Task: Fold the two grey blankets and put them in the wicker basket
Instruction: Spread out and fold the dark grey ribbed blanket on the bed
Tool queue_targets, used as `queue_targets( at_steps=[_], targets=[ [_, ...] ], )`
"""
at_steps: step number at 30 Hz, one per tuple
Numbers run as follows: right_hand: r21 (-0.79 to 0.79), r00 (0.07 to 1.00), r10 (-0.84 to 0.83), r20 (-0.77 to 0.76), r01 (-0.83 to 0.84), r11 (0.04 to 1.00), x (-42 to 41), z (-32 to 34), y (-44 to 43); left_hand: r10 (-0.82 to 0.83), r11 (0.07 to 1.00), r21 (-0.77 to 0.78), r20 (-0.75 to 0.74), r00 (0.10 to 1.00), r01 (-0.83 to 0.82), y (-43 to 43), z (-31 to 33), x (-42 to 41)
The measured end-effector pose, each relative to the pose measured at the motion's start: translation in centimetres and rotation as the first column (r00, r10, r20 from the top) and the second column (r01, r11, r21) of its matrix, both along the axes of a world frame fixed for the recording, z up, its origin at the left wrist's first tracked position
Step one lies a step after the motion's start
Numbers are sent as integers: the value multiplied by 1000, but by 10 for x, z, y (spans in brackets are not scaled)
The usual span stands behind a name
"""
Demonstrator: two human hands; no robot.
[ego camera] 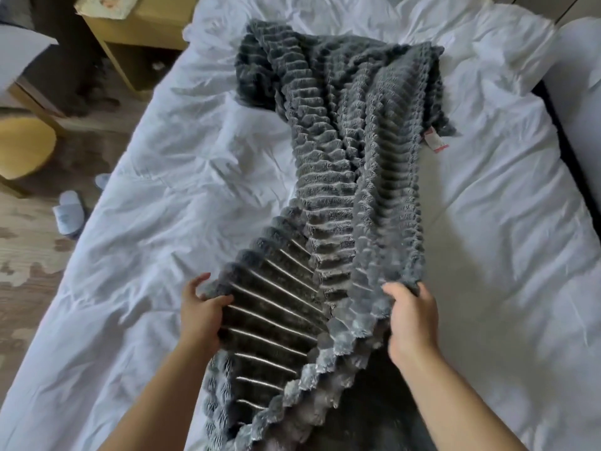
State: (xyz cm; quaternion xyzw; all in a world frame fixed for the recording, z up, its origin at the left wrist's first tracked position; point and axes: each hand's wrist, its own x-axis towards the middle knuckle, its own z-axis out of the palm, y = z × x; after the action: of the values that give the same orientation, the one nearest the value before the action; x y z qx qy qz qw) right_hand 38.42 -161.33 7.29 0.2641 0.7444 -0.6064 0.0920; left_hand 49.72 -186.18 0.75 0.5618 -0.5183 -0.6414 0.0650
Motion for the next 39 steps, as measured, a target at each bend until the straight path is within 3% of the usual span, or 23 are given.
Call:
queue_targets(
  at_steps=[1, 3, 5, 6, 7, 8, 10, 12, 14, 16, 18, 21, 22, 23, 25, 26, 27, 28, 30, 31, 33, 35, 39],
  targets=[
    [-32, 997, 63, -53, -65, 997, 4, 6, -26, -37, 999, -28, -33, 999, 36, -5, 3, 4],
    [-94, 883, 467, -46, -469, 878, 16, 18, -81, -136, 989, 46, -101, 986, 141, -6, 11, 5],
    [-171, 507, 861, 38, -846, 505, 29, 18, -120, -200, 947, 229, -129, 971, 225, -3, 16, -1],
    [-163, 351, 932, 83, -918, 361, 32, 10, -125, -237, 914, 306, -132, 962, 267, -3, 17, -5],
    [-107, 275, 952, 134, -951, 290, 29, 1, -122, -283, 887, 342, -127, 951, 310, -5, 14, -11],
    [-21, 295, 941, 164, -953, 303, 21, -13, -111, -343, 871, 341, -95, 934, 355, -6, 12, -18],
    [152, 500, 842, 202, -866, 477, -3, -36, -69, -426, 869, 290, 27, 904, 401, -5, 4, -27],
    [393, 774, 590, 232, -629, 671, -31, -57, -11, -430, 894, 201, 138, 892, 400, -3, -5, -33],
    [586, 917, 305, 259, -400, 705, -53, -74, 46, -429, 900, 170, 178, 885, 402, -2, -16, -35],
    [507, 869, 164, 468, -415, 755, -63, -87, 85, -448, 894, 114, 228, 865, 433, 0, -21, -35],
    [307, 815, 176, 551, -395, 866, -63, -92, 96, -485, 869, 45, 266, 833, 492, 5, -22, -36],
    [379, 898, 323, 298, -422, 824, -46, -72, 65, -503, 847, -28, 285, 816, 531, 14, -23, -37],
    [418, 857, 450, 251, -515, 748, -32, -69, 49, -487, 853, -42, 295, 822, 520, 16, -22, -38],
    [343, 725, 630, 277, -688, 640, -14, -62, 30, -470, 860, -57, 297, 831, 507, 19, -22, -39],
    [-32, 250, 895, 370, -959, 282, 20, -52, -1, -454, 863, -80, 308, 836, 499, 24, -21, -38],
    [-201, 103, 927, 360, -962, 185, 28, -56, -7, -452, 862, -87, 313, 836, 499, 26, -21, -37],
    [-267, 141, 926, 351, -932, 243, 26, -56, -8, -448, 864, -90, 312, 838, 496, 27, -23, -35],
    [-210, 344, 882, 322, -883, 420, 17, -62, -5, -444, 868, -86, 307, 842, 490, 28, -25, -34],
    [233, 787, 565, 250, -615, 753, -14, -78, 4, -428, 878, -86, 297, 854, 470, 26, -29, -32],
    [426, 871, 438, 224, -492, 760, -31, -86, 11, -418, 883, -93, 294, 860, 461, 25, -32, -31],
    [455, 887, 333, 321, -453, 767, -51, -106, 16, -409, 885, -101, 294, 864, 454, 26, -37, -30],
    [227, 768, 402, 498, -563, 795, -53, -122, 4, -413, 883, -106, 292, 863, 458, 28, -43, -29],
    [-27, 689, 479, 544, -556, 831, -33, -142, -15, -374, 915, -59, 245, 895, 398, 31, -45, -29]
  ],
)
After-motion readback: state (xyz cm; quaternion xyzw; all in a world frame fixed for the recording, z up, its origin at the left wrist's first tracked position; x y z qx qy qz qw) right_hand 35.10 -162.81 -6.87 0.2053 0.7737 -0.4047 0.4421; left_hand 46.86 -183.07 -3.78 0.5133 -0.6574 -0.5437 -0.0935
